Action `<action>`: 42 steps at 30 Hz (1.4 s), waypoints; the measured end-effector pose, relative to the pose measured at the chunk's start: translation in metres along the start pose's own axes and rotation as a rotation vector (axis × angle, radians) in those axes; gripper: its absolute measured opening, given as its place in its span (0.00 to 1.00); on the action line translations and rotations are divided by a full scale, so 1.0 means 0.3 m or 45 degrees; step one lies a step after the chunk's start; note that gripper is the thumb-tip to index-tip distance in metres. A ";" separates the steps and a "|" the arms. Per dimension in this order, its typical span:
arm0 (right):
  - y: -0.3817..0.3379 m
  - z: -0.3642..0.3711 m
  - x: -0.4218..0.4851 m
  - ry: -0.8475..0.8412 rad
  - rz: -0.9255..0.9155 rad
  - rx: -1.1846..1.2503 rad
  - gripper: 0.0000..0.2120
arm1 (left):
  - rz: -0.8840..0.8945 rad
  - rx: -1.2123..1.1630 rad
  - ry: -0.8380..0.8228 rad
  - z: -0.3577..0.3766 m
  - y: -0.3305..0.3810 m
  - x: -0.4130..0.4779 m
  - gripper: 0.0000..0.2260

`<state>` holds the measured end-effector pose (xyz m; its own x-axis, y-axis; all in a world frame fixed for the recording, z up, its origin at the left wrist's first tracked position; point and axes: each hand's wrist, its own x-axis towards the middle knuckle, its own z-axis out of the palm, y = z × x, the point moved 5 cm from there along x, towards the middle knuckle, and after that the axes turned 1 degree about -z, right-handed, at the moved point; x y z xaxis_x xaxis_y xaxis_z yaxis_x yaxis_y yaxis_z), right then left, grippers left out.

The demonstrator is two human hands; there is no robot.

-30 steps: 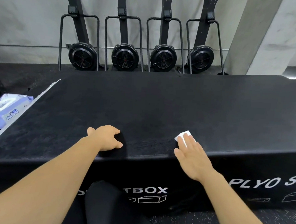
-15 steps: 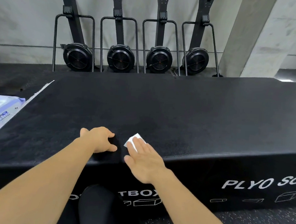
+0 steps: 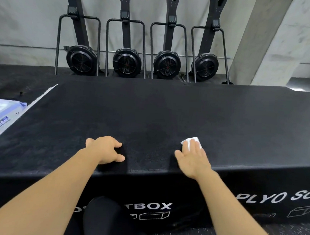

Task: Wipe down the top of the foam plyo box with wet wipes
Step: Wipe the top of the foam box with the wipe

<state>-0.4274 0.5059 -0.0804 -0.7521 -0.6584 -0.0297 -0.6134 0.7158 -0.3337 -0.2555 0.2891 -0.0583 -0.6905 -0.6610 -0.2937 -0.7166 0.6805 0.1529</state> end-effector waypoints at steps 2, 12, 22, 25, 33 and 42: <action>-0.122 0.043 -0.018 -0.001 -0.061 0.012 0.23 | 0.004 -0.017 -0.004 0.001 -0.007 0.002 0.26; -0.421 0.162 -0.009 -0.354 -0.438 0.013 0.24 | 0.053 0.185 0.030 -0.002 0.004 0.001 0.26; 0.041 -0.027 0.125 -0.209 -0.013 0.091 0.20 | 0.012 0.154 -0.021 -0.004 0.011 0.018 0.25; 0.023 -0.007 0.138 -0.200 0.060 0.107 0.24 | 0.009 0.134 -0.021 -0.003 0.010 0.021 0.25; -0.376 0.151 0.076 -0.276 -0.209 0.053 0.27 | 0.020 0.169 -0.024 -0.008 0.015 0.015 0.22; -0.349 0.121 0.137 -0.397 -0.364 0.098 0.22 | 0.015 0.175 -0.030 -0.015 0.020 0.010 0.24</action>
<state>-0.3855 0.3955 -0.0809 -0.4384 -0.8750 -0.2055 -0.7580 0.4827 -0.4385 -0.2624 0.2899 -0.0538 -0.6949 -0.6465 -0.3150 -0.6872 0.7260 0.0260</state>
